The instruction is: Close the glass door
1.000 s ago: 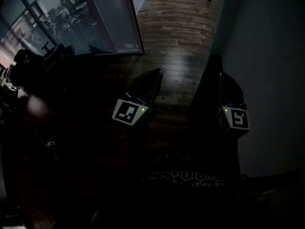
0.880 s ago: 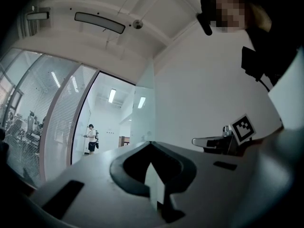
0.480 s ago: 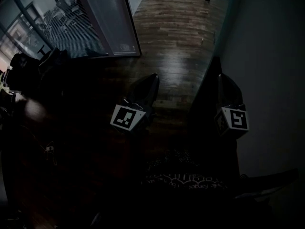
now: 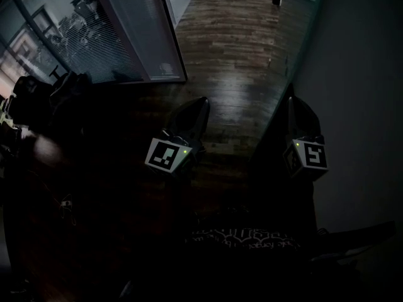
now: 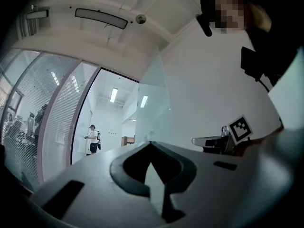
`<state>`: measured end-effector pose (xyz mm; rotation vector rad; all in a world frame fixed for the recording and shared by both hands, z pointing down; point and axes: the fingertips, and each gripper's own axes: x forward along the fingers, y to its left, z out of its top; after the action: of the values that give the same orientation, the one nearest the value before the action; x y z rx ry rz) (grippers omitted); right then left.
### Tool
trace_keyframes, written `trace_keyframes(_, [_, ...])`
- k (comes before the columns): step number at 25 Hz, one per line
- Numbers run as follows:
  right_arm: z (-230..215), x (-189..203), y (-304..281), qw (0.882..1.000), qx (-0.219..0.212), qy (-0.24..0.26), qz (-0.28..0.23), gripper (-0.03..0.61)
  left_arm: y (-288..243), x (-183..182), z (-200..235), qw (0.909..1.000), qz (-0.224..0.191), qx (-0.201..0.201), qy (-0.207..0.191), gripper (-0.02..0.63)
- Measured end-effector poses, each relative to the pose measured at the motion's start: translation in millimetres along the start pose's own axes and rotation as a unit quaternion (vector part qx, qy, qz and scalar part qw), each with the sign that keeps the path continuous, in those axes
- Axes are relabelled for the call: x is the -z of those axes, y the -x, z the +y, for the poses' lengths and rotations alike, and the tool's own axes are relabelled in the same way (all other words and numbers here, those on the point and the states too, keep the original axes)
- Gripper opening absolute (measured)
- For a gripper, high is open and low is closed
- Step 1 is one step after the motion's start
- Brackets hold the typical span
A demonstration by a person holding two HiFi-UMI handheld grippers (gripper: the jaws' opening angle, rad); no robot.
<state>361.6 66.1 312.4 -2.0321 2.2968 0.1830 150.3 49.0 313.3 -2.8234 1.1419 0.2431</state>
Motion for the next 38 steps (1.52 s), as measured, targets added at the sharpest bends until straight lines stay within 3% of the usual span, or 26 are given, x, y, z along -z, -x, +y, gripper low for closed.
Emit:
trace_keyframes(14, [-31.3, 16.7, -49.4, 1.000, 0.021, 0.003, 0.005, 0.011, -51.6, 16.8, 28.9, 0.9999, 0.003, 0.014, 0.002, 0.002])
trace_keyframes(21, [-42.1, 31.1, -63.6, 0.999, 0.014, -0.006, 0.028, 0.111, -59.8, 26.2, 29.7, 0.9997, 0.008, 0.021, 0.006, 0.002])
trace_keyframes(38, [-50.1, 41.5, -93.0, 0.998, 0.008, -0.023, 0.053, 0.118, -60.0, 28.6, 58.9, 0.9997, 0.014, -0.008, 0.018, 0.002])
